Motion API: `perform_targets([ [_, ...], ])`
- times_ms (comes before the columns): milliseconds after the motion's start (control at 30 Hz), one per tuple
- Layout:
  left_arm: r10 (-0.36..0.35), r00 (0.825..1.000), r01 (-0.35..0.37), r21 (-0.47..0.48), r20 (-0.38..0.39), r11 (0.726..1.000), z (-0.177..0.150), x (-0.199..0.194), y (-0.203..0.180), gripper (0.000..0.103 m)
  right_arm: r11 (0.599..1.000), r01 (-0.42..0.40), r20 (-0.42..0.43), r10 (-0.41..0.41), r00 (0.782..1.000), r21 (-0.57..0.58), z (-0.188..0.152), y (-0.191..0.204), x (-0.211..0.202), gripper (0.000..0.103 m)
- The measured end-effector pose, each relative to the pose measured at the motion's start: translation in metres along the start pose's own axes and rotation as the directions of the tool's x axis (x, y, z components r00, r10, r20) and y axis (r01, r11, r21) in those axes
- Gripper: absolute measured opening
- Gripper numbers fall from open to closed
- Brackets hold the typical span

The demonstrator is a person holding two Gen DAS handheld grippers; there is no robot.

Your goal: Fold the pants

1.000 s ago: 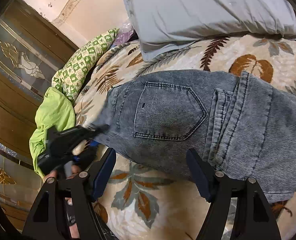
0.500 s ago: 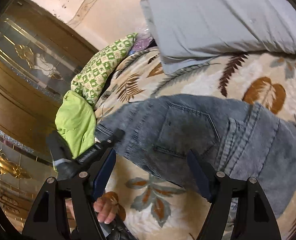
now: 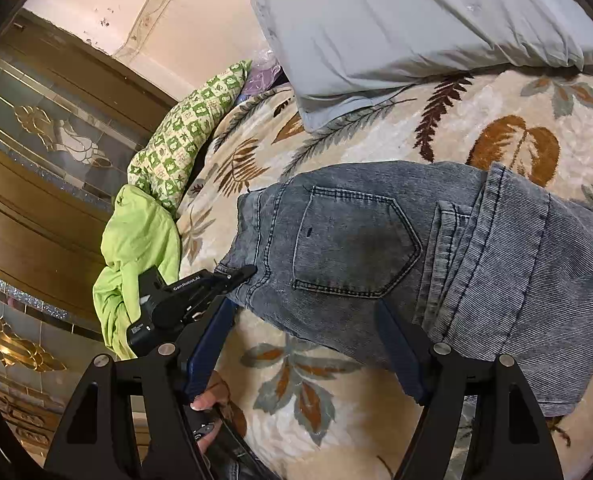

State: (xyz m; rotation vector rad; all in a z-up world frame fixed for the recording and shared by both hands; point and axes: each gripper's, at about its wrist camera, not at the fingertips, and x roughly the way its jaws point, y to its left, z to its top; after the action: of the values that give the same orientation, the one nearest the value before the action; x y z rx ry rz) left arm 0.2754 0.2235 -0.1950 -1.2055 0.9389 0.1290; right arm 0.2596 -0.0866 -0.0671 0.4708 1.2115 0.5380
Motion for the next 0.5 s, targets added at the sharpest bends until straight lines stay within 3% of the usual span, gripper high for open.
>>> perform_targets([
  [67,0.014,1.0,-0.015,0.037,0.024,0.999,-0.004,0.002,-0.005,0.016,1.0,0.005,0.007,-0.005,1.0,-0.004,0.0,-0.002,-0.003,0.076],
  [233,0.016,1.0,-0.017,-0.053,-0.015,0.998,-0.001,0.015,0.011,0.024,1.0,0.013,0.006,-0.013,1.0,0.016,-0.001,-0.008,0.0,0.076],
  [333,0.04,0.999,-0.04,0.041,0.017,0.998,-0.002,0.009,-0.005,0.015,1.0,0.011,-0.003,-0.011,1.0,0.023,0.001,-0.009,0.007,0.076],
  [433,0.073,0.995,-0.083,0.151,0.068,0.985,-0.01,0.004,-0.027,0.014,1.0,0.007,-0.005,-0.007,1.0,0.016,0.002,-0.007,0.009,0.076],
  [500,0.071,0.996,-0.078,0.131,0.062,0.988,-0.008,0.006,-0.024,0.015,1.0,0.008,-0.005,-0.008,1.0,0.009,0.004,-0.006,0.01,0.076],
])
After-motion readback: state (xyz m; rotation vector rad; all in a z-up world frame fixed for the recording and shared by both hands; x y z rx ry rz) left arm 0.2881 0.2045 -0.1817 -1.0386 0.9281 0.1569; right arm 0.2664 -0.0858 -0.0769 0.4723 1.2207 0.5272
